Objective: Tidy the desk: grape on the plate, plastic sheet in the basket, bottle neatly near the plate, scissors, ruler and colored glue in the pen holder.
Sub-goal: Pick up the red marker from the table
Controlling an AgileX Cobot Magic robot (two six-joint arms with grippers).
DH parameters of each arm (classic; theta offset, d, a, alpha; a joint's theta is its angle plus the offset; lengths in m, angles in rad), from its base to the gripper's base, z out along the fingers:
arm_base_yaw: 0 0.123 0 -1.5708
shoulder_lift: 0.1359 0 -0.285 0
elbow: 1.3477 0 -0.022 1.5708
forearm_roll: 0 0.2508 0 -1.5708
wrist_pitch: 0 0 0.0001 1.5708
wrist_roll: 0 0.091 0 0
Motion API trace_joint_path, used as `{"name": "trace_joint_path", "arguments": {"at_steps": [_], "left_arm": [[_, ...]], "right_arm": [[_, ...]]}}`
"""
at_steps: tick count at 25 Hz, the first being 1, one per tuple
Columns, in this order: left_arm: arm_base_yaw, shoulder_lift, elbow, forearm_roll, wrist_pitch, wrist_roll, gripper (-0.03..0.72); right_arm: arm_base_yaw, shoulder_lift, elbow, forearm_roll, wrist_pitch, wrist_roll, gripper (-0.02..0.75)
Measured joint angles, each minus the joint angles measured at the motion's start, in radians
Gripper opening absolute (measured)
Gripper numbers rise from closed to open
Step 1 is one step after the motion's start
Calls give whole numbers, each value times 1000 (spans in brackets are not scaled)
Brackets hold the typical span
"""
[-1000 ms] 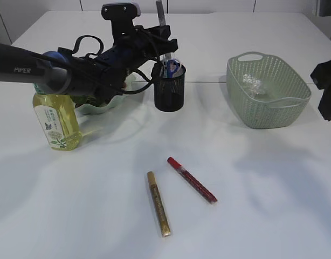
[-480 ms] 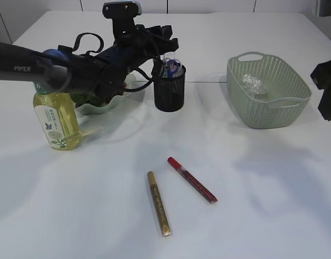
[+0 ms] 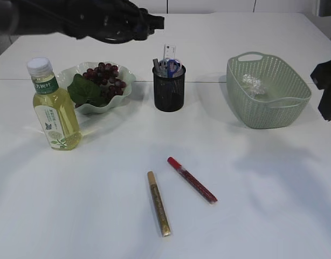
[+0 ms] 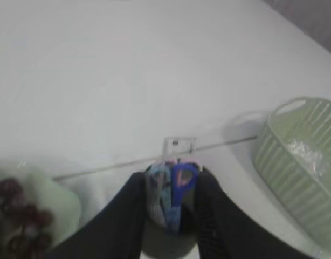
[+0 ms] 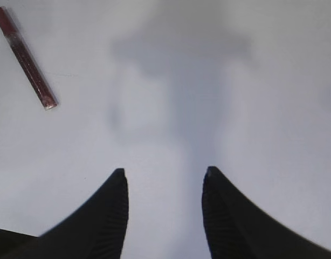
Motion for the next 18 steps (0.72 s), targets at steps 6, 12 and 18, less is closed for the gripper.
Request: {"name": "trace_joint_path", "arguments": {"at_steps": [6,12,18], "left_arm": [[0,-126,0,-42,501,0,232],[0,-196,0,-162,897,0,239],[0,-226,-1,-208,1151,0,240]], "right_arm": [[0,0,0,0,0,0,364],[0,0,0,44,0,0,363],[0,0,0,62,0,0,363]]}}
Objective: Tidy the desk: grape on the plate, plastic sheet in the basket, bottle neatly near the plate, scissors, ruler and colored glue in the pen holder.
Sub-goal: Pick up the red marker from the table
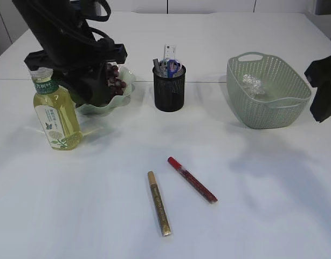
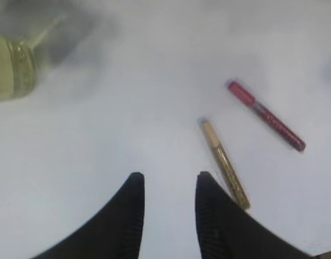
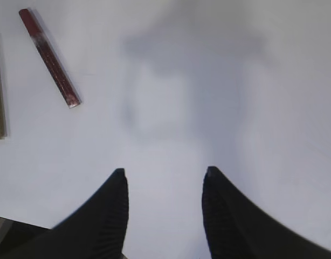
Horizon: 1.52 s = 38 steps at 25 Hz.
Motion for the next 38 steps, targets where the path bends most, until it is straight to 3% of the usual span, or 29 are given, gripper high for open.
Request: {"name": "trace_joint_path", "arguments": {"at_steps": [12,21,29,38], "left_arm": [[-25,-5,15,-43,24,64,240],[-80,-149,206,-5,24,64,240],[-80,-387,432,41,26,13,240],[-80,-572,470,41,37,-7,240]], "right_arm": [[6,0,0,0,0,0,354],[110,0,0,3,0,-74,352],[121,108,0,92,-34,-167,352],[219,389,-160,105,-25,-179,351]]}}
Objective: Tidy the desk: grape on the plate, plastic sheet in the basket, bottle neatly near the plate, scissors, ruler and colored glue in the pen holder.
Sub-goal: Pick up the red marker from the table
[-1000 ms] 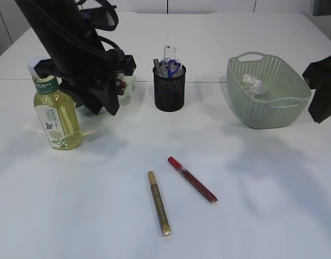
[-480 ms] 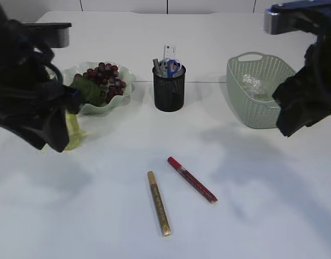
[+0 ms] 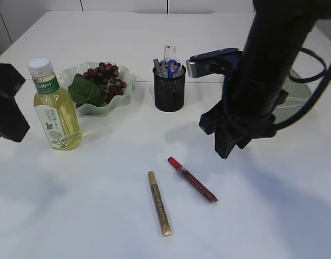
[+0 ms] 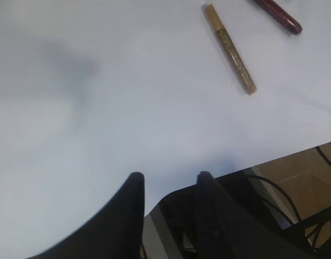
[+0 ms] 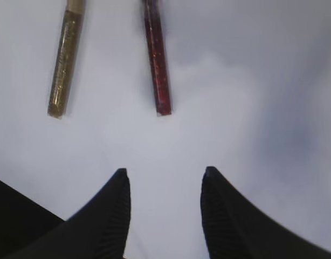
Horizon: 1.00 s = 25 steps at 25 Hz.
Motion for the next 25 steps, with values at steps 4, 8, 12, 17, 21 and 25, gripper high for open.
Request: {"name": "trace_joint_path", "arguments": {"at_steps": [4,8,12,17,21,25], "left_arm": [[0,-35,0,0,4,-2,240],[0,-50,0,0,4,-2,240],[0,-67,0,0,4,-2,240],[0,-71,0,-2,5,-2,240],[0,-71,0,-2,6,-2,240],[0,-71,0,0,6,-2,240]], "right_arm": [[50,89,-66,-11,0,14,351],[81,168,-105,-64,0,14,351],[82,221,-140,-96,-2,19,351],[82,265,-150,-86,-16,19,351],[82,281,-150,-78,-61,19,351],[82,311,-157,-78,-85,19,351]]}}
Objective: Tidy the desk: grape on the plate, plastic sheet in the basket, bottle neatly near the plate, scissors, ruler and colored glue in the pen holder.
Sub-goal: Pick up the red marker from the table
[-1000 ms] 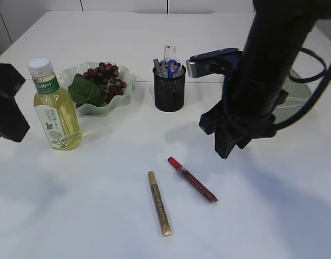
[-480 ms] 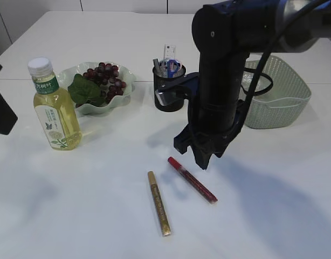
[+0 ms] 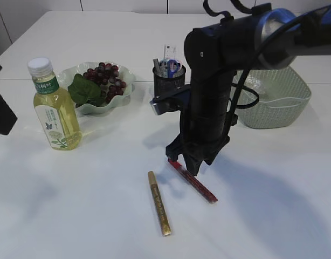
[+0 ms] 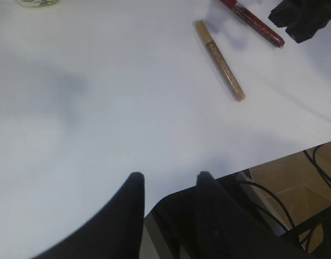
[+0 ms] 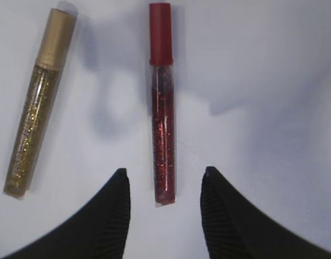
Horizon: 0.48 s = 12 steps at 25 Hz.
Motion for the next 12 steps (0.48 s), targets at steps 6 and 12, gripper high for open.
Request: {"name": "trace_joint_path", "arguments": {"at_steps": [6,12], "left_arm": [[0,0,0,16,0,0,239],[0,-1,0,39,0,0,239]], "right_arm": [[0,56,-2,0,-4,0,351],[0,85,-6,-3,-12,0,351]]}}
